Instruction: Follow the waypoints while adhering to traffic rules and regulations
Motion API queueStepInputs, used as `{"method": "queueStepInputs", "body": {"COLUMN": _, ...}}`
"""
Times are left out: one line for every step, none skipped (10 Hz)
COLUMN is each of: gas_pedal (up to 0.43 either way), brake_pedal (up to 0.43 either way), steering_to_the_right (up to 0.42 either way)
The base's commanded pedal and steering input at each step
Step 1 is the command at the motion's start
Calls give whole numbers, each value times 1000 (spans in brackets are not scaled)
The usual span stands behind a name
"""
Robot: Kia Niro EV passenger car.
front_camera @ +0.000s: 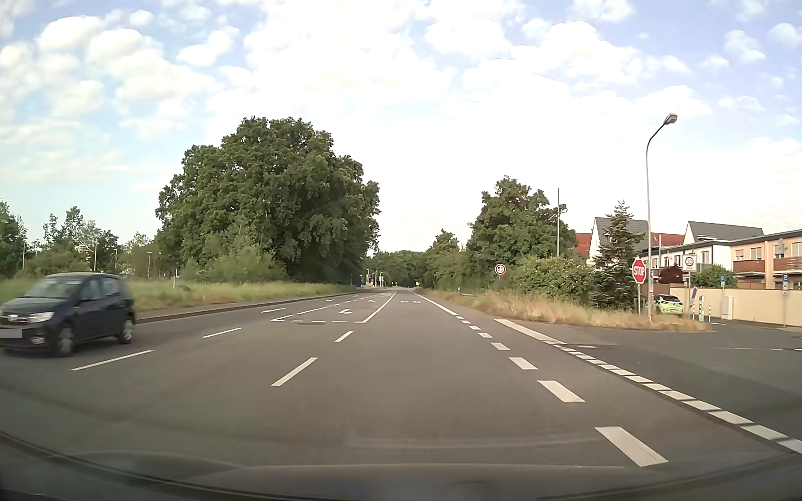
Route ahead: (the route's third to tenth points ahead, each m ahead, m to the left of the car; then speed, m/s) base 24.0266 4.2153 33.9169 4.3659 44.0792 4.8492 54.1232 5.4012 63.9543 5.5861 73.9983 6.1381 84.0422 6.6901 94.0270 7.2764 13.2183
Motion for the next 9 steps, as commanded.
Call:
{"method": "queueStepInputs", "body": {"gas_pedal": 20, "brake_pedal": 30, "steering_to_the_right": -6}}
{"method": "queueStepInputs", "body": {"gas_pedal": 20, "brake_pedal": 30, "steering_to_the_right": -6}}
{"method": "queueStepInputs", "body": {"gas_pedal": 20, "brake_pedal": 30, "steering_to_the_right": -6}}
{"method": "queueStepInputs", "body": {"gas_pedal": 20, "brake_pedal": 24, "steering_to_the_right": -6}}
{"method": "queueStepInputs", "body": {"gas_pedal": 20, "brake_pedal": 30, "steering_to_the_right": -6}}
{"method": "queueStepInputs", "body": {"gas_pedal": 20, "brake_pedal": 30, "steering_to_the_right": -5}}
{"method": "queueStepInputs", "body": {"gas_pedal": 20, "brake_pedal": 30, "steering_to_the_right": -5}}
{"method": "queueStepInputs", "body": {"gas_pedal": 20, "brake_pedal": 30, "steering_to_the_right": -5}}
{"method": "queueStepInputs", "body": {"gas_pedal": 20, "brake_pedal": 30, "steering_to_the_right": -5}}
